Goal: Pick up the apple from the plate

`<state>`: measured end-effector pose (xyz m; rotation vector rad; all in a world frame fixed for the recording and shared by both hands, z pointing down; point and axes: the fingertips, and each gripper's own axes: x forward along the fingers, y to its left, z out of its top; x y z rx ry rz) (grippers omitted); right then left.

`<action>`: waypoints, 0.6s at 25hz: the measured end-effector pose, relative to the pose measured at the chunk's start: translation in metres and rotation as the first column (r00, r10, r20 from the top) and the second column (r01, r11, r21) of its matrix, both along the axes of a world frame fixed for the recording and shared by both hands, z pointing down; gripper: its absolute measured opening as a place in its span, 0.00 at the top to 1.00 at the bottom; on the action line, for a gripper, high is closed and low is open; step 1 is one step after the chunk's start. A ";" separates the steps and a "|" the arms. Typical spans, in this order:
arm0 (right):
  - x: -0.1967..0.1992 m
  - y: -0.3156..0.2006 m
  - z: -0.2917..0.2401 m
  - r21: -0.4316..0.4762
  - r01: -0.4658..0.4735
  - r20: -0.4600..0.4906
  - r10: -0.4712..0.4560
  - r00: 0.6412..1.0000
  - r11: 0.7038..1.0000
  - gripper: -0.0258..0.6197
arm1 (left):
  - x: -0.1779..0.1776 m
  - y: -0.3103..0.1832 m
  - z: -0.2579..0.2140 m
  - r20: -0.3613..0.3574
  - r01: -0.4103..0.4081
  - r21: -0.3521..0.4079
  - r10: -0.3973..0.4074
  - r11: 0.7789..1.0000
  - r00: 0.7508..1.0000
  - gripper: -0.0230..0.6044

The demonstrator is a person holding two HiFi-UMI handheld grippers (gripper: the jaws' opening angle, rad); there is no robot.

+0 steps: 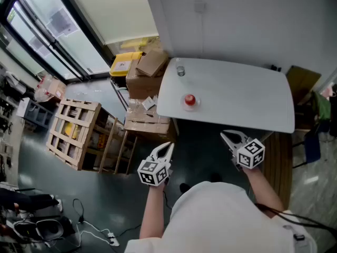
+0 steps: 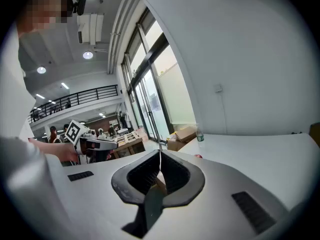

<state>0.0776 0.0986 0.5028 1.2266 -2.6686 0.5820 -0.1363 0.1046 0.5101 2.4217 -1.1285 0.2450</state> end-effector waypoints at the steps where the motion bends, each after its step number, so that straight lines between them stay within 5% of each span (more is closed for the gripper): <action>1: 0.000 -0.001 0.000 -0.001 0.001 -0.001 -0.001 1.000 1.000 0.90 | 0.000 -0.001 0.001 0.001 0.000 -0.001 0.000 1.000 1.000 0.96; 15: 0.000 -0.005 0.000 -0.014 0.033 0.014 -0.033 0.999 0.999 0.90 | 0.007 -0.002 0.003 0.013 0.009 -0.015 -0.009 1.000 1.000 0.96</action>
